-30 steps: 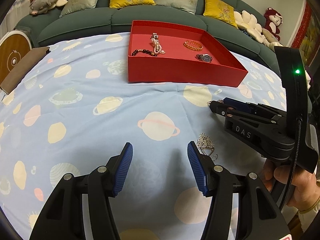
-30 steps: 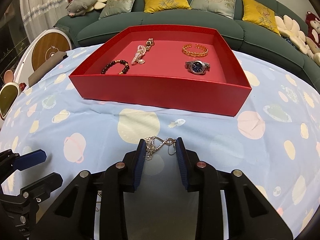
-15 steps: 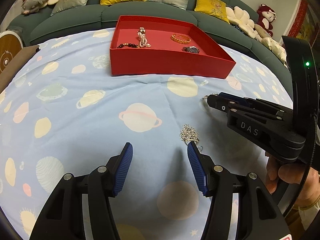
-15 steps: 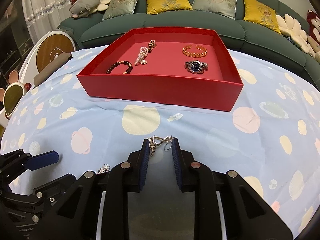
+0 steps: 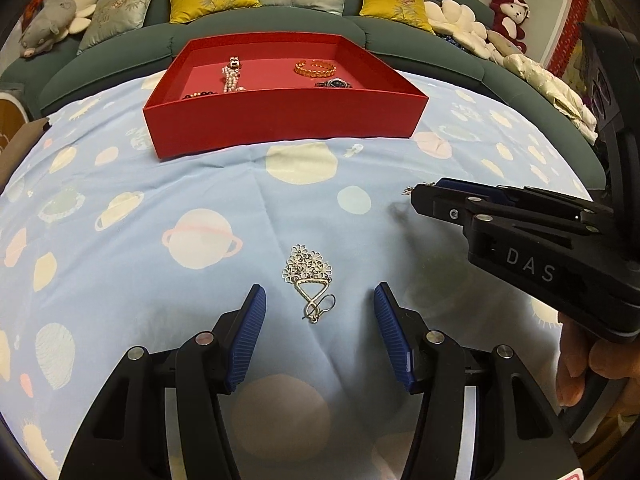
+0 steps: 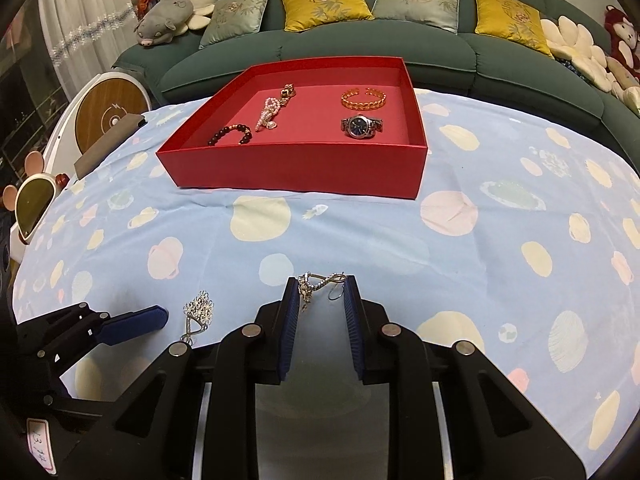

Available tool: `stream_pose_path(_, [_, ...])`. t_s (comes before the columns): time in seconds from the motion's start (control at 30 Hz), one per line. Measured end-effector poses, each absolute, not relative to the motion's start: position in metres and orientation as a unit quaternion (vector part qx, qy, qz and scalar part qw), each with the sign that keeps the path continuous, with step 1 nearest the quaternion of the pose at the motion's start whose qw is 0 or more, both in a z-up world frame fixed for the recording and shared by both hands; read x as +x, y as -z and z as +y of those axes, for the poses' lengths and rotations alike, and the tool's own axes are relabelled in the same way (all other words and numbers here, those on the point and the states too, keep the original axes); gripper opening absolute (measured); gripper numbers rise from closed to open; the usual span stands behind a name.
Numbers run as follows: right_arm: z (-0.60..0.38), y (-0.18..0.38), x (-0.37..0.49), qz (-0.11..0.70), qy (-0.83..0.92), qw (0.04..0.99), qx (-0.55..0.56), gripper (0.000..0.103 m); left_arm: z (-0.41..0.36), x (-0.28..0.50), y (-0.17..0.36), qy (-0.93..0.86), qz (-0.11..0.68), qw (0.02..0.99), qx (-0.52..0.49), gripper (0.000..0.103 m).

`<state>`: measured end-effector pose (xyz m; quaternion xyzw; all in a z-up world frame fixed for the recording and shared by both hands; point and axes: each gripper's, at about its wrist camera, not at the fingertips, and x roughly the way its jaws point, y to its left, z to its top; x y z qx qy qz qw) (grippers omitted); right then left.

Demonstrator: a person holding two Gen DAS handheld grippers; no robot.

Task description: Organize jewelry

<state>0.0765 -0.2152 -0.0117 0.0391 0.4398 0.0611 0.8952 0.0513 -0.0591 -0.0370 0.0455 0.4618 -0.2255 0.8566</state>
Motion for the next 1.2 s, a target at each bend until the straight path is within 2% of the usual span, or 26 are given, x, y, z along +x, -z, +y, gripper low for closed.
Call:
stream_pose_path(0.07, [-0.217, 0.012, 0.075, 0.44, -0.059, 0.895, 0.038, 0.022, -0.061, 0.051, 0.038, 0.221, 0.454, 0.862, 0.052, 0.043])
stream_pose_path(0.2, [-0.221, 0.012, 0.071, 0.44, -0.057, 0.895, 0.04, 0.022, -0.062, 0.053, 0.039, 0.214, 0.444, 0.868, 0.058, 0.024])
stream_pose_path(0.3, [-0.224, 0.012, 0.069, 0.44, -0.056, 0.895, 0.04, 0.022, -0.063, 0.054, 0.04, 0.21, 0.437, 0.872, 0.068, 0.013])
stream_pose_path(0.7, [-0.225, 0.007, 0.064, 0.435, -0.061, 0.898, 0.042, 0.022, -0.05, 0.056, 0.037, 0.225, 0.446, 0.865, 0.046, 0.006])
stream_pose_path(1.2, [-0.214, -0.005, 0.07, 0.424, -0.071, 0.902, 0.043, 0.022, -0.03, 0.059, 0.008, 0.231, 0.423, 0.876, 0.013, 0.005])
